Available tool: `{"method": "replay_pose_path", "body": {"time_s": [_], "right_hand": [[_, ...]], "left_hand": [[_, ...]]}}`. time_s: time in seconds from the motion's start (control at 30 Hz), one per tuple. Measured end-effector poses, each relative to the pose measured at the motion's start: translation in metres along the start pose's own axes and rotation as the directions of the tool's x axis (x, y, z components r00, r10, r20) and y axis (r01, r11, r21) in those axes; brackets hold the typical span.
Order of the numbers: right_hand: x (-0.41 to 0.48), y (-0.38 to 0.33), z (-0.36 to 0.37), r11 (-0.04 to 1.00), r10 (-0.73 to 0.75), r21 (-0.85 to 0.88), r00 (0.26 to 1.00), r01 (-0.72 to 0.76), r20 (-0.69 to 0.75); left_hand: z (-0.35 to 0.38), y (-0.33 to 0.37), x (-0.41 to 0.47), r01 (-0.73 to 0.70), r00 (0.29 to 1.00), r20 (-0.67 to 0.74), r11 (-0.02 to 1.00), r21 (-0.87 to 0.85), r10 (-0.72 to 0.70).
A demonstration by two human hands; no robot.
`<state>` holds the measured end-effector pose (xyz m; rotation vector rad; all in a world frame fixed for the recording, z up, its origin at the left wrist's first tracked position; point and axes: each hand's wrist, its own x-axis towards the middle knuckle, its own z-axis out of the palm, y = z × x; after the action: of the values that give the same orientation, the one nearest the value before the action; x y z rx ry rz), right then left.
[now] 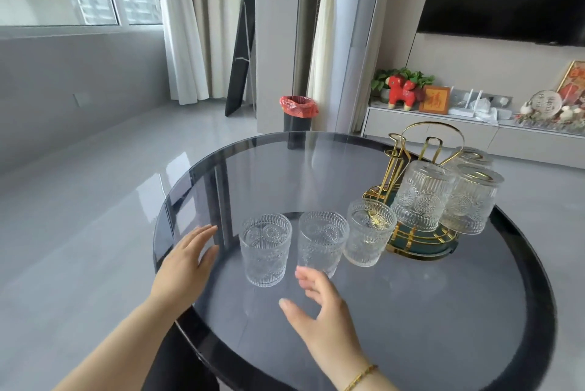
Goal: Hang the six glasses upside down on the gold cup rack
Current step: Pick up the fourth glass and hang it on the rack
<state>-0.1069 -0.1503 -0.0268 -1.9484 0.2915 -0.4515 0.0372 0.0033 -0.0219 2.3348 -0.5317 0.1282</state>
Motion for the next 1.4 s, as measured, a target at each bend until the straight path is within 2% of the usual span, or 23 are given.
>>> {"method": "replay_pose_path", "body": {"time_s": [0.07, 0.17, 0.33, 0.6, 0.9, 1.07, 1.27, 1.4], "right_hand": [[0.000, 0.005, 0.019, 0.998, 0.064, 0.016, 0.997, -0.065, 0.039], [0.001, 0.011, 0.037, 0.990, 0.139, -0.010, 0.988, -0.139, 0.066], [0.019, 0.010, 0.054, 0.985, 0.170, -0.029, 0.985, -0.170, 0.004], [0.050, 0.010, 0.070, 0.989, 0.142, -0.025, 0.982, -0.146, -0.126], [0.057, 0.010, 0.072, 0.980, 0.176, -0.061, 0.966, -0.190, -0.187], [0.042, 0.005, 0.067, 0.992, 0.070, -0.099, 0.990, -0.082, -0.119], [0.023, -0.015, 0.040, 1.000, 0.008, -0.024, 0.999, -0.009, -0.043], [0.014, -0.035, 0.001, 0.999, -0.019, -0.030, 0.997, 0.017, -0.071]], "left_hand": [[0.009, -0.018, -0.004, 0.045, 0.997, 0.062, 0.997, 0.060, -0.049], [0.019, -0.032, -0.003, 0.002, 0.991, 0.130, 0.976, 0.219, -0.032], [0.025, -0.036, -0.001, -0.045, 0.984, 0.177, 0.944, 0.326, -0.014], [0.025, -0.037, -0.001, -0.057, 0.977, 0.213, 0.927, 0.371, -0.026], [0.026, -0.037, 0.000, -0.061, 0.977, 0.212, 0.926, 0.374, -0.022], [0.025, -0.036, 0.000, -0.058, 0.975, 0.220, 0.922, 0.382, -0.030], [0.021, -0.035, 0.003, -0.046, 0.956, 0.284, 0.927, 0.371, -0.066], [0.015, -0.026, 0.009, -0.010, 0.955, 0.284, 0.955, 0.297, -0.079]]}}
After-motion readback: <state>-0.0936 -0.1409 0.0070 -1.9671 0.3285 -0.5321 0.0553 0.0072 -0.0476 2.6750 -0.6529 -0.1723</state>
